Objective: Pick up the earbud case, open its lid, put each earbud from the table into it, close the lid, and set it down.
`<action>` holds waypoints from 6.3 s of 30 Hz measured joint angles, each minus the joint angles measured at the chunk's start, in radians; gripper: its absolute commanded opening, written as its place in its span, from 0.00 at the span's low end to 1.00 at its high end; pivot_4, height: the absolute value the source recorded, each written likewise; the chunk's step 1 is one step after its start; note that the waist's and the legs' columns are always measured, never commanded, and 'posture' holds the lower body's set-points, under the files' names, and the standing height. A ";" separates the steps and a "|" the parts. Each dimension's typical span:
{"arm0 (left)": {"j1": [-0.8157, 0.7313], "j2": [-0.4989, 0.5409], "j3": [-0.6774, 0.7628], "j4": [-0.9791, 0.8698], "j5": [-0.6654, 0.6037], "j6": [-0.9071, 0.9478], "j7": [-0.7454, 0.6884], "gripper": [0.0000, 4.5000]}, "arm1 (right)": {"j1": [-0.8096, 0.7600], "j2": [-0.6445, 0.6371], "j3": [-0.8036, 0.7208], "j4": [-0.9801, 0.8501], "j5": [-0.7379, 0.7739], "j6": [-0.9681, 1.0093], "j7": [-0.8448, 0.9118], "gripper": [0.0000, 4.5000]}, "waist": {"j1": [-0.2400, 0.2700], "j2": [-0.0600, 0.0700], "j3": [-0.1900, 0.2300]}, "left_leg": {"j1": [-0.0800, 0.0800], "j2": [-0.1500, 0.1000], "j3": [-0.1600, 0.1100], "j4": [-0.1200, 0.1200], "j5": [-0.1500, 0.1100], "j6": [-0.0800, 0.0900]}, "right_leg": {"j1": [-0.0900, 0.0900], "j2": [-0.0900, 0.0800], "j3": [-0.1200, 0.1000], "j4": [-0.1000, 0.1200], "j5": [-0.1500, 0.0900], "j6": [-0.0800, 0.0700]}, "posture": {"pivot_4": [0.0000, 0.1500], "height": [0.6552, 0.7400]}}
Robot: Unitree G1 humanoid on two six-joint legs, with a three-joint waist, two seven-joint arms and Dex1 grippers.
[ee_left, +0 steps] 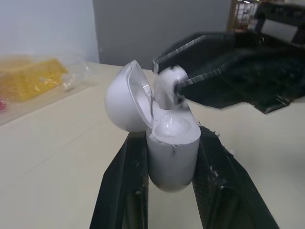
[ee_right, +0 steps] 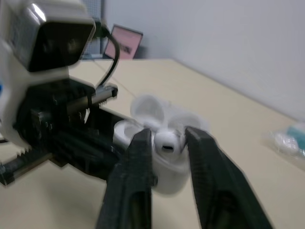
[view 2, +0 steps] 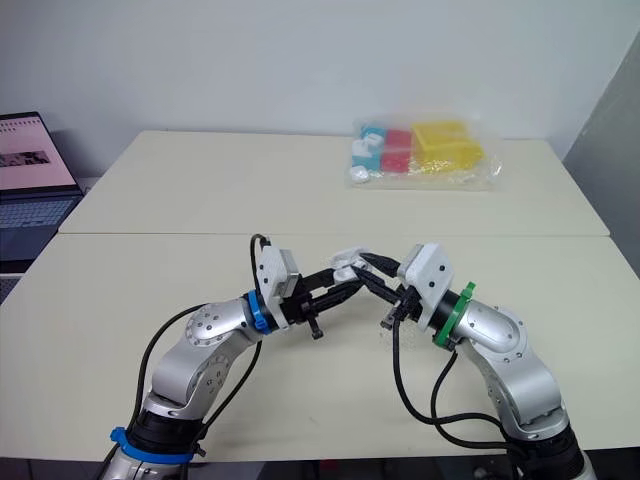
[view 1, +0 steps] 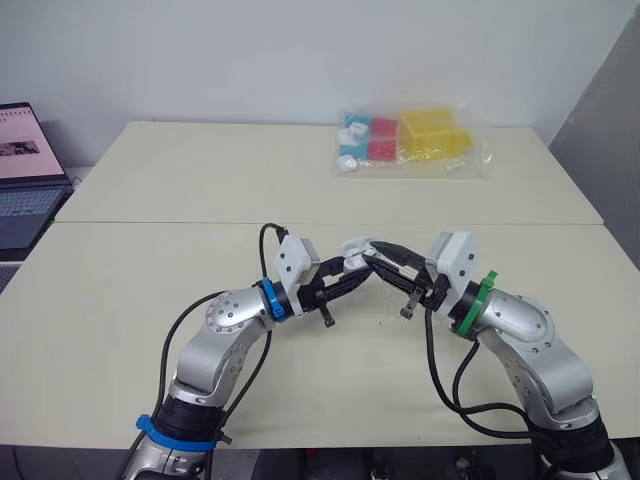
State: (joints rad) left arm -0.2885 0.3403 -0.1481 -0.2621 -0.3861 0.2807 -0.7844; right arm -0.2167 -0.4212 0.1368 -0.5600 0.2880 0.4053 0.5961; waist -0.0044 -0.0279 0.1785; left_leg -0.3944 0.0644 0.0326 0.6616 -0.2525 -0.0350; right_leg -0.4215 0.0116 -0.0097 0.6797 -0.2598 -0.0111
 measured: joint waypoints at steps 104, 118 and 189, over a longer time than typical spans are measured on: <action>0.132 0.046 -0.059 -0.051 0.113 -0.110 -0.031 0.18 | -0.068 -0.843 0.153 0.467 -0.386 -0.136 0.728 0.55 | 0.001 -0.001 0.001 | 0.003 -0.001 0.002 0.000 0.000 0.000 | 0.001 -0.002 0.000 -0.001 0.000 0.000 | 1.00 0.95; 0.148 0.046 -0.060 -0.074 0.112 -0.098 -0.018 0.18 | -0.013 -0.894 0.062 0.360 -0.381 0.020 0.728 0.79 | 0.002 0.000 0.001 | 0.003 0.000 0.002 0.000 0.000 0.000 | 0.001 -0.002 0.000 0.000 -0.001 0.000 | 1.00 0.95; -0.009 0.017 -0.021 0.026 0.057 -0.042 0.004 0.18 | -0.181 0.232 -0.287 -0.217 0.285 0.624 -0.008 0.09 | -0.001 -0.001 0.000 | 0.000 0.000 0.000 0.001 0.000 0.000 | 0.000 -0.001 0.001 0.000 0.001 0.001 | 1.00 0.95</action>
State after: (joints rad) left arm -0.2971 0.3568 -0.1693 -0.2365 -0.3288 0.2382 -0.7804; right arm -0.3980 -0.1891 -0.1501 -0.7768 0.5734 1.0295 0.5884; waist -0.0052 -0.0293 0.1784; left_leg -0.3948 0.0640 0.0324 0.6623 -0.2525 -0.0351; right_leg -0.4214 0.0108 -0.0087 0.6796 -0.2592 -0.0100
